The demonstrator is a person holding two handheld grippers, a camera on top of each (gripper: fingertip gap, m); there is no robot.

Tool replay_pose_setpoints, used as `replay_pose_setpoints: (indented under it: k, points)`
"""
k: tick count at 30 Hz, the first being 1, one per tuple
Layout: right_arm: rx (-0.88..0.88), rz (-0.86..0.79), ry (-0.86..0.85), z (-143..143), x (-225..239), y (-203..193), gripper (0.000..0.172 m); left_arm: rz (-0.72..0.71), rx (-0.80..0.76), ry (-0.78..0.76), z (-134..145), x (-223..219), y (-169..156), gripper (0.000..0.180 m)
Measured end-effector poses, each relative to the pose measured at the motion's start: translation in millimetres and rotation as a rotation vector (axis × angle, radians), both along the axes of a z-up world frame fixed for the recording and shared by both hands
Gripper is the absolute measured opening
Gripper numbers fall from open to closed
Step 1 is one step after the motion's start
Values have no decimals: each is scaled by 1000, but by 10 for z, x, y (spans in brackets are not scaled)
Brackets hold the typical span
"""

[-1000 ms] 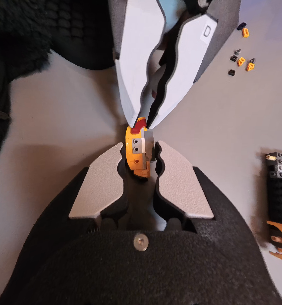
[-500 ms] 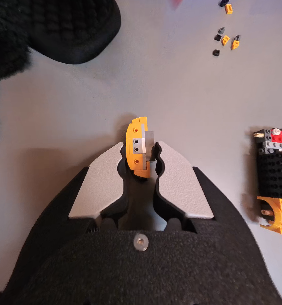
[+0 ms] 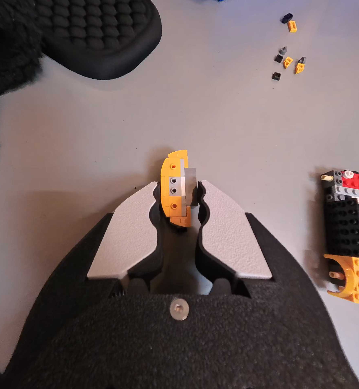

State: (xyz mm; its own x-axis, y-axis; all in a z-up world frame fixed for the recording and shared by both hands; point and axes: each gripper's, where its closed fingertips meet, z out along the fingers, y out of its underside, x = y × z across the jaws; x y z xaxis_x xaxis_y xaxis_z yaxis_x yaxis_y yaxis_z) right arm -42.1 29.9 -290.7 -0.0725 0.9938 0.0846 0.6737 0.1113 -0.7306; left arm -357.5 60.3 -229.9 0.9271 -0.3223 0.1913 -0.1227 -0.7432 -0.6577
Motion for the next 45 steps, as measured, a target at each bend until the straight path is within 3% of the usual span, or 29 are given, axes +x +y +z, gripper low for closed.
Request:
replay_pose_setpoints:
  k: [3, 6, 8, 11, 14, 18, 20, 22, 23, 26, 31, 34, 39, 45]
  points:
    - [0, 0, 4, 1, -4, 0, 33, -73, -16, -19, -33, 150, -50, 76]
    - [12, -5, 7, 3, -5, 13, 33, -108, 91, 28, 103, 256, 18, 72]
    - [28, -4, 28, 31, -18, 23, 33, -146, 253, 42, 388, 439, 86, 54]
    - [85, 3, 120, 188, -76, 41, 33, -367, 418, -67, 745, 1144, -1, 29]
    - [294, -10, 231, 437, -128, 125, 33, -596, 320, -226, 614, 1977, -120, 35]
    - [621, -95, 346, 824, -115, 263, 33, -715, 107, -505, 339, 2834, -178, 66]
    - [741, -117, 369, 952, -93, 284, 33, -734, 51, -623, 351, 3096, -178, 62]
    - [830, -119, 390, 1039, -90, 267, 33, -754, 42, -691, 428, 3229, -134, 41]
    - [875, -120, 394, 1070, -86, 264, 33, -771, 48, -670, 422, 3248, -98, 29]
    - [907, -110, 374, 1042, -67, 291, 33, -851, 139, -528, 372, 3252, -43, 29]
    - [518, -73, 405, 975, -38, 222, 34, -929, 347, -205, 197, 3145, -24, 29]
    - [376, -36, 380, 929, -58, 156, 25, -987, 421, -27, 65, 3129, -58, 29]
    - [375, 11, 252, 658, -89, 92, 20, -1064, 455, 74, -47, 3163, -146, 29]
    - [361, 9, 224, 600, -95, 71, 17, -1057, 404, 33, -109, 3163, -170, 29]
